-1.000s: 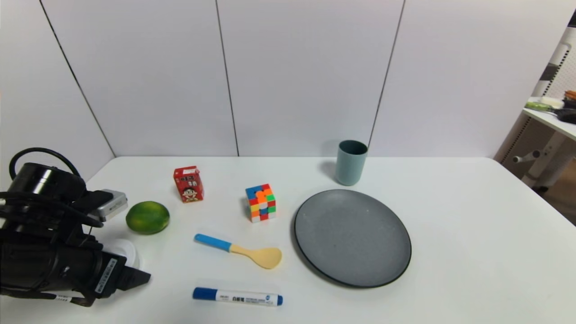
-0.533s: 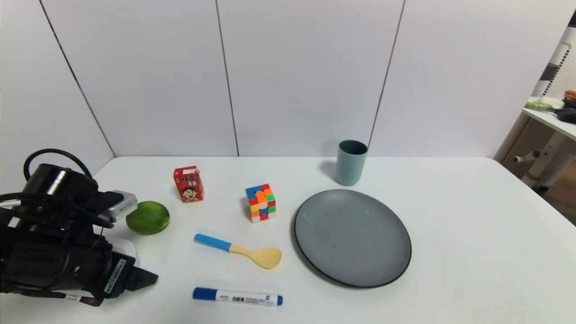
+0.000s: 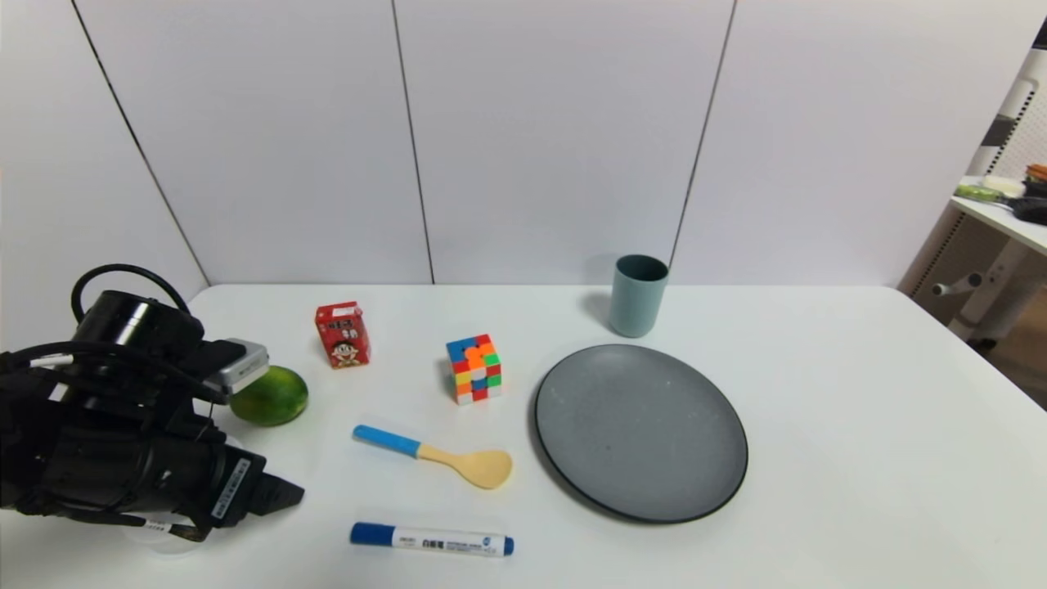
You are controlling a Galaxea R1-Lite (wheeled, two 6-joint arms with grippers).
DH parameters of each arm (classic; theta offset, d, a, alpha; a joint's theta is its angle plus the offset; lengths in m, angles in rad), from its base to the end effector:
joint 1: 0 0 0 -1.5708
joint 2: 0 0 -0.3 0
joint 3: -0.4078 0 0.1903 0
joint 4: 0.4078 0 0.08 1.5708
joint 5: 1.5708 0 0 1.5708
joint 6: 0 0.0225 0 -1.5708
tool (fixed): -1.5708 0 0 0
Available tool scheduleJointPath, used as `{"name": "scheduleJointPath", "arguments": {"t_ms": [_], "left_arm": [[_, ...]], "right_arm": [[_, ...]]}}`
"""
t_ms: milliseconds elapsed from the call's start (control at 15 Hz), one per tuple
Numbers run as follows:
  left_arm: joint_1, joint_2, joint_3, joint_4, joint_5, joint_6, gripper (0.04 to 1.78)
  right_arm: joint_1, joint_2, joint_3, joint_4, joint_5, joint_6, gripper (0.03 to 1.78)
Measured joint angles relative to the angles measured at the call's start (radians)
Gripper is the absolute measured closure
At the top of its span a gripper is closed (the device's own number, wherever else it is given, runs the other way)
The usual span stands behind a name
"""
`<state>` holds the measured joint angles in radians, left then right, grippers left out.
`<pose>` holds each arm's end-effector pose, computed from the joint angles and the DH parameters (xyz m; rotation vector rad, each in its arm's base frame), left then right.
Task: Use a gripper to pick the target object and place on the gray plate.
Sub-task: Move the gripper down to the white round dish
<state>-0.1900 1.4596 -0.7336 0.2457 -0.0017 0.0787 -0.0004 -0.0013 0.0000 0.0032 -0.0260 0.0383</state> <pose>0.2016 -0.0388 0.1540 0.1637 0.9619 -0.2145 -0.0229 -0.0006 0.0751 0.0383 0.0014 -0.0264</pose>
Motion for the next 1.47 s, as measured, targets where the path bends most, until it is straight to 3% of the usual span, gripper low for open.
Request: {"name": "scheduleJointPath", "arguments": {"t_ms": [1067,1133,1267,1467], "left_arm": [[-0.004,0.049,0.006,-0.004,-0.004,-0.036,0.13],[-0.004,0.049,0.008,-0.004,-0.004,-0.037,0.19],[-0.003,0.049,0.013,-0.004,-0.003,-0.037,0.53],[-0.003,0.049,0.019,-0.005,-0.003,-0.037,0.9]], "right_arm": [[0.0,0.0,0.0,0.0,0.0,0.0,0.1],[0.0,0.0,0.0,0.0,0.0,0.0,0.1],[0.0,0.0,0.0,0.0,0.0,0.0,0.1],[0.0,0.0,0.0,0.0,0.0,0.0,0.1]]}}
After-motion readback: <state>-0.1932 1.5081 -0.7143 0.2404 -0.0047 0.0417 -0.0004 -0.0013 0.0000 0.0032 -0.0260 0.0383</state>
